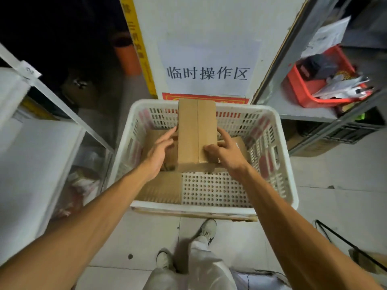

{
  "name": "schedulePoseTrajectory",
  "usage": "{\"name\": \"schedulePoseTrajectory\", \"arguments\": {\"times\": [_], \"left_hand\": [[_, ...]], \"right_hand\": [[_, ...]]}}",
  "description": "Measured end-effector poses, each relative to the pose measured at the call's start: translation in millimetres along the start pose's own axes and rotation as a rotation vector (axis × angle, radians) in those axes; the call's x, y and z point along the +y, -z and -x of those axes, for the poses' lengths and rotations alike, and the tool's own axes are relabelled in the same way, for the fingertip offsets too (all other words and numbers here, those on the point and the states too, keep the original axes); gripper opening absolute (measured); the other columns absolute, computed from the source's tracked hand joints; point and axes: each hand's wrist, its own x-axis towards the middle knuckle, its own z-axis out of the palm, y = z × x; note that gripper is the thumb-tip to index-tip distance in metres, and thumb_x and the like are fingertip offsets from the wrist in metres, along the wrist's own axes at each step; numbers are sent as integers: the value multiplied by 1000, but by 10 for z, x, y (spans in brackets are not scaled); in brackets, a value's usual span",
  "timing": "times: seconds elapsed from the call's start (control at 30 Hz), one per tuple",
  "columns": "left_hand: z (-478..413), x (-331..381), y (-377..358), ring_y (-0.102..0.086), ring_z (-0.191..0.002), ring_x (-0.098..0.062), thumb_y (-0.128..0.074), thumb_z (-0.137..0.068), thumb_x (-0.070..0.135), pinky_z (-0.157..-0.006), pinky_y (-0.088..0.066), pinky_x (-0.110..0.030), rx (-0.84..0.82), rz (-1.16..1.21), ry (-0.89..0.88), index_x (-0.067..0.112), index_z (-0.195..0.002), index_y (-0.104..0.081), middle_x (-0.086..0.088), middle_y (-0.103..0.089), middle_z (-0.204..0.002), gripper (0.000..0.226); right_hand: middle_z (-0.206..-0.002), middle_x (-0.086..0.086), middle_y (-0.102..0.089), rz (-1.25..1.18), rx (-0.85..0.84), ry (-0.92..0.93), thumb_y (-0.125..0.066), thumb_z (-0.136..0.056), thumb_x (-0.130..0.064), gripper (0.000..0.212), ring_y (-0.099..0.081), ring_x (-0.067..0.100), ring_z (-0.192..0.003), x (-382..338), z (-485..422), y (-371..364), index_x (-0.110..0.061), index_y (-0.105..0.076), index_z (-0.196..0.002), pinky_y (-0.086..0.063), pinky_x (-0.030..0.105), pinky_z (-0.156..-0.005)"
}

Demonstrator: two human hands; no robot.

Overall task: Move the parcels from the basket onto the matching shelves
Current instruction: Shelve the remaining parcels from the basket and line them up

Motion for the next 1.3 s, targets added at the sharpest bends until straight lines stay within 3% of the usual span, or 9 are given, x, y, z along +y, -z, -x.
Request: {"name": "schedulePoseTrajectory", "arguments": {"times": [0.1,0.27,0.37,0.5,0.63,0.73,0.97,1.17,1.3], "left_hand": [[224,167,122,-30,-137,-13,-43,-99,12,-100,-35,-19,-2,60,-108,33,-137,-46,6,-33,-151,44],[616,495,388,-39,-132,-18,-60,-84,38,-104,-42,-39,-37,51,-190,52,-131,-39,6,-33,-148,54],[828,661,574,-50,-113,-12,-69,-62,55,-97,-45,-41,-27,164,-31,45,-134,-33,9,-45,-134,81],[1022,745,794,-48,-119,-20,-75,-50,57,-102,-41,-47,-51,223,61,40,-124,-43,2,-55,-126,83],[1120,828,962,-53,-115,-18,-75,-56,51,-94,-45,-45,45,196,-82,42,-112,-51,7,-60,-118,61],[1161,893,1147,-58,-112,-15,-83,-47,56,-89,-48,-38,94,134,-156,39,-115,-55,9,-65,-117,75],[1160,926,1468,-59,-111,-14,-80,-70,34,-86,-51,-34,300,9,-216,25,-119,-57,10,-67,-114,55],[1465,1137,1599,-52,-104,4,-75,-77,24,-80,-47,-23,482,-49,-348,45,-121,-50,18,-59,-116,55],[1864,1303,1813,-58,-108,-3,-72,-72,29,-77,-49,-24,566,32,-418,53,-120,-53,19,-64,-116,56]], "right_hand": [[-121,8,-62,-22,-9,54,-74,-82,-23,70,-64,19,-101,-205,189,-208,-27,-36,-140,-53,27,-76],[-128,10,-56,43,-27,167,-83,-72,-27,85,-60,27,-111,-568,478,-483,-24,-34,-142,-51,45,-97],[-129,7,-55,103,-51,235,-81,-64,-40,93,-59,26,-113,-793,626,-649,-25,-35,-143,-51,46,-97],[-131,9,-53,138,-103,270,-79,-76,-35,83,-58,29,-113,-985,747,-832,-23,-33,-144,-50,50,-97],[-128,5,-56,204,-209,330,-71,-82,-33,65,-60,24,-111,-1182,802,-929,-24,-40,-139,-52,45,-95],[-123,7,-58,297,-280,366,-69,-86,-35,51,-60,25,-112,-1301,775,-951,-21,-50,-131,-52,42,-95],[-134,7,-51,289,-432,309,-69,-83,-45,72,-54,27,-117,-1400,496,-1118,-28,-37,-145,-50,45,-97],[-120,-14,-60,234,-624,331,-77,-78,-37,59,-61,6,-103,-1575,296,-1402,-53,-45,-126,-55,19,-68],[-125,-5,-61,123,-707,360,-84,-69,-32,82,-60,17,-113,-1784,227,-1810,-37,-43,-140,-56,37,-85]]}}
